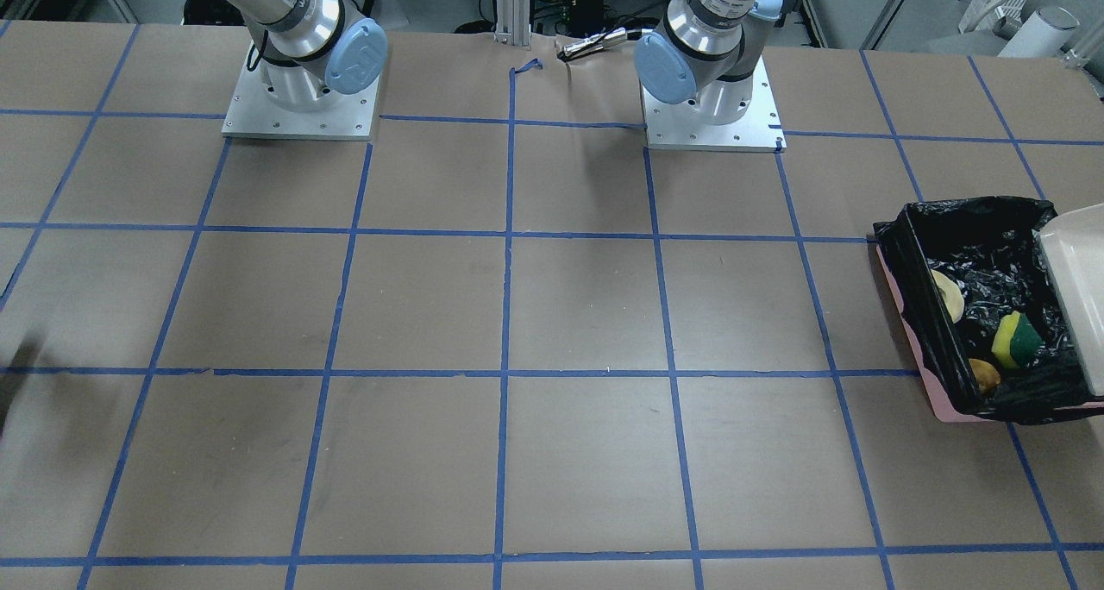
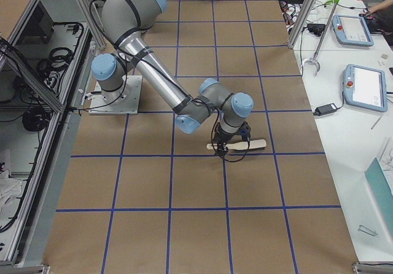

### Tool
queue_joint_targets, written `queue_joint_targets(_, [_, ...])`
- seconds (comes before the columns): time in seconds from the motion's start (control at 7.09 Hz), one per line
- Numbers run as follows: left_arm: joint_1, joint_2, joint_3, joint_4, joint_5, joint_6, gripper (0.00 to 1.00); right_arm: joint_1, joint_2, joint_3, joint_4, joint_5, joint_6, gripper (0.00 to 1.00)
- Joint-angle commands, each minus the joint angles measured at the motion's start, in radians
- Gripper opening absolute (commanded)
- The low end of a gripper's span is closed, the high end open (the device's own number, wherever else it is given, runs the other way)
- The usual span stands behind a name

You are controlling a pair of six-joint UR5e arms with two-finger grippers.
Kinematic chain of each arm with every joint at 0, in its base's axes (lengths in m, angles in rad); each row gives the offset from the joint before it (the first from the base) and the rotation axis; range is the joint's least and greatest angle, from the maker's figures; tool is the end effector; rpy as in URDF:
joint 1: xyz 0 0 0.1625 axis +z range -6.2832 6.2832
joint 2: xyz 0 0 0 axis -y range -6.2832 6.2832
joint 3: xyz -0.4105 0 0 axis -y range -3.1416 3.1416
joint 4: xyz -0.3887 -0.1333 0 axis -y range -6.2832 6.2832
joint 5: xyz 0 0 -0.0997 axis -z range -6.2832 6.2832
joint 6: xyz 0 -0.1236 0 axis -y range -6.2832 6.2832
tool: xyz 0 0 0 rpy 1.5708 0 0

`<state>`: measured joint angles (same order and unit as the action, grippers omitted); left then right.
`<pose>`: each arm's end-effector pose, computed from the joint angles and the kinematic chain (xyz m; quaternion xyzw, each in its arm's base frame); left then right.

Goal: Sweep and dump trash into bin
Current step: 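Bring the empty dustpan back and lower it onto the table with the left gripper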

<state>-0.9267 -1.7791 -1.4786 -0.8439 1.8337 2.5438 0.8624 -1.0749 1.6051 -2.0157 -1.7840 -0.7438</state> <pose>0.2920 -0.5574 0.4785 0.7461 0.5821 0.1319 0.2951 -0.3218 -0.5403 0.1981 0.0221 -0.9932 -0.1023 0.0513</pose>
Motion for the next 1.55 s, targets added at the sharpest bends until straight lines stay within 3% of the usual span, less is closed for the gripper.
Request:
queue_joint_targets(0.0, [-0.126,-0.010,-0.005,-0.064,-0.074,-0.097,0.00,0.003,-0.040,-0.001,0.040,0.002,0.000,0.87])
queue_joint_targets(0.14, [-0.188,-0.013,-0.005,-0.063,-0.080,-0.132,0.00,0.007,-0.086,-0.001,0.089,0.030,0.006,0.90])
queue_joint_targets(0.28, [-0.207,-0.029,-0.021,-0.067,-0.124,-0.216,0.00,0.016,-0.143,-0.001,0.135,0.081,0.026,0.99])
queue_joint_targets(0.42, [-0.227,-0.046,-0.067,-0.066,-0.143,-0.293,0.00,0.033,-0.190,-0.001,0.182,0.096,0.094,1.00])
queue_joint_targets(0.85, [-0.334,-0.100,-0.112,-0.067,-0.177,-0.491,0.00,0.217,-0.327,-0.001,0.248,0.130,0.254,1.00])
queue_joint_targets(1.13, [-0.339,-0.175,-0.118,-0.093,-0.250,-0.530,0.00,0.382,-0.381,-0.001,0.273,0.161,0.430,1.00])
queue_joint_targets(1.41, [-0.391,-0.250,-0.108,-0.092,-0.257,-0.579,0.00,0.499,-0.413,0.001,0.310,0.181,0.527,1.00])
